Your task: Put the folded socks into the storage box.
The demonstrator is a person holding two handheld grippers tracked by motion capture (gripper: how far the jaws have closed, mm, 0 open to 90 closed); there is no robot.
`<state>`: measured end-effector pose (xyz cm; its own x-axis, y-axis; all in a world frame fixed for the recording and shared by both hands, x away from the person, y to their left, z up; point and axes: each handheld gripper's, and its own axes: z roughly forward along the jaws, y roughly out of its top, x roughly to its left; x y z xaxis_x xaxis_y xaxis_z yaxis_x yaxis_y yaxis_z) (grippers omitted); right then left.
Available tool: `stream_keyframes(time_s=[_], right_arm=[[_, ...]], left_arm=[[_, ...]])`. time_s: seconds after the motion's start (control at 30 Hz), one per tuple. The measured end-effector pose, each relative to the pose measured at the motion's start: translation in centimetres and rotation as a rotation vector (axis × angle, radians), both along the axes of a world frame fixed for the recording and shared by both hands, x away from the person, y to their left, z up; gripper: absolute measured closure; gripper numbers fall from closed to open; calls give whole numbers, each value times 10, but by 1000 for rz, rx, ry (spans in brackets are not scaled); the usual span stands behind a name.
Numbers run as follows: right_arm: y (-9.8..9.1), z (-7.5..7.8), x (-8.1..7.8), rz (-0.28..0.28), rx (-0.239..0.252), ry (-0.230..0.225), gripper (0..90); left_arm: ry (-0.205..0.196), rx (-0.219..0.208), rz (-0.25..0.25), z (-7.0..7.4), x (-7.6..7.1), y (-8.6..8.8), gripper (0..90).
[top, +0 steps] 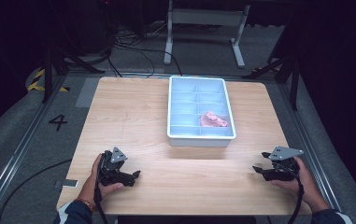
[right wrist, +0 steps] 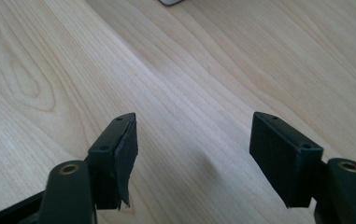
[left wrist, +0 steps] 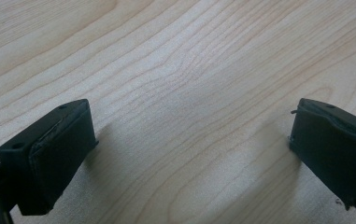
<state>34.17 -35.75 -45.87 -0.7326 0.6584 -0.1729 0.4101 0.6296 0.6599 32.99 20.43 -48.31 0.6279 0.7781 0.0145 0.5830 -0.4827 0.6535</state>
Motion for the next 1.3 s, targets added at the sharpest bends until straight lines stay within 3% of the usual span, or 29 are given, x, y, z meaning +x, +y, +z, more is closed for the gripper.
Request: stream_keyframes(time_s=[0.57, 0.87, 1.3], right_arm=[[-32, -18, -16, -76, 87, 38, 305], [-47, -29, -23, -134, 207, 43, 251], [-47, -29, -23, -142, 206, 43, 237]], left_arm=[[0, -1, 1, 0, 0, 0, 5], [6, -8, 1, 0, 0, 0, 5], [8, -10, -7, 0, 0, 0, 4]])
